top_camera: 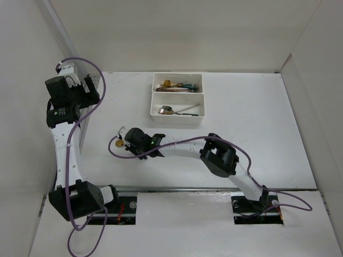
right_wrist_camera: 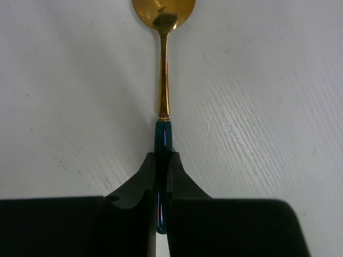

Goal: Sort the eating utensils into containers

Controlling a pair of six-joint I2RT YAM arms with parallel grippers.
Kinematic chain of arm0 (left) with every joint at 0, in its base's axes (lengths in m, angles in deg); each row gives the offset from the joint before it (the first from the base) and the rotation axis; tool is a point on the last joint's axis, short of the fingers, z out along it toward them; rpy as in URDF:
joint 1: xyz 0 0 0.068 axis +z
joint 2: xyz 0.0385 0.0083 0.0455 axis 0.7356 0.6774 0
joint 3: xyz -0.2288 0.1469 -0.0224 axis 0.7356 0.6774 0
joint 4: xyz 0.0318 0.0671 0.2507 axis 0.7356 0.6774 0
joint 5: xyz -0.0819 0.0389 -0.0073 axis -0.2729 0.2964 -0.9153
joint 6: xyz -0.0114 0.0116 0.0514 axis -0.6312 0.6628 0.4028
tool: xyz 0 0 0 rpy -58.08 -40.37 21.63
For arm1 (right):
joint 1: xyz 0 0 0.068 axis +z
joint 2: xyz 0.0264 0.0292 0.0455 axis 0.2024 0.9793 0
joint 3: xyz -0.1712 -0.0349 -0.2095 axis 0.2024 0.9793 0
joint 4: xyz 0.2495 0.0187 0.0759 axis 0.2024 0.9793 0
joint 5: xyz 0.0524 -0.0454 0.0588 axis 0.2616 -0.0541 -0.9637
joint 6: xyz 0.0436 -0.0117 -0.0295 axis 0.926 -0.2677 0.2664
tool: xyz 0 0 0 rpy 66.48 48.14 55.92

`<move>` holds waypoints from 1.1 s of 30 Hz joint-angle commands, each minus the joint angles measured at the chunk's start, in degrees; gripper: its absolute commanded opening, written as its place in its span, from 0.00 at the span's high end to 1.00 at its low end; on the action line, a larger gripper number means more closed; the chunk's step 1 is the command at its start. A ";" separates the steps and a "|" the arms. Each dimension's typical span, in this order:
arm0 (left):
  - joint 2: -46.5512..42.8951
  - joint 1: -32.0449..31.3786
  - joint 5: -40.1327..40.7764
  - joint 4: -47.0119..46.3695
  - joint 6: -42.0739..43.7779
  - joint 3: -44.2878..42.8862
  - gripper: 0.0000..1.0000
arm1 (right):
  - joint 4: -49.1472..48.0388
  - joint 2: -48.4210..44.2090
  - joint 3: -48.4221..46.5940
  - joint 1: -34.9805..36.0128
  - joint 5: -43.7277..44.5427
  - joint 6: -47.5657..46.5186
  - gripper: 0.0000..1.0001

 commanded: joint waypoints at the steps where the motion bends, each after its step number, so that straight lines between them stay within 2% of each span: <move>1: -2.28 0.21 0.81 -1.72 0.23 0.27 0.18 | 1.43 -0.22 0.45 0.19 -0.75 -3.12 1.00; 5: -2.28 0.21 1.34 -1.20 0.23 -0.25 0.18 | -2.16 -8.73 1.76 -2.18 1.11 -8.85 1.00; 7: -2.28 0.21 1.34 -1.20 0.23 -0.26 0.18 | -6.36 -12.95 2.29 -6.21 1.11 -11.48 1.00; 11: -1.75 0.74 1.87 -1.20 0.76 -1.31 0.18 | -14.79 -19.56 2.82 -12.63 3.47 -27.71 1.00; 12: -1.75 0.74 2.39 -1.20 0.76 -1.92 0.18 | -16.65 -19.57 2.82 -13.95 4.26 -35.93 1.00; 15: -0.61 0.74 2.40 -1.20 1.28 -2.54 0.18 | -20.72 -16.07 -0.07 -20.45 2.79 -46.69 1.00; 20: 1.94 0.74 3.63 -0.06 1.81 -5.35 0.18 | -22.56 -6.92 -9.90 -29.15 1.98 -51.13 1.00; 26: 4.93 2.15 4.15 -0.05 2.43 -7.19 0.18 | -27.39 0.73 -12.11 -31.62 1.37 -54.12 1.00; 33: 7.48 5.57 3.63 -0.05 1.90 -7.73 0.18 | -29.76 2.49 -12.30 -33.30 1.37 -54.12 1.00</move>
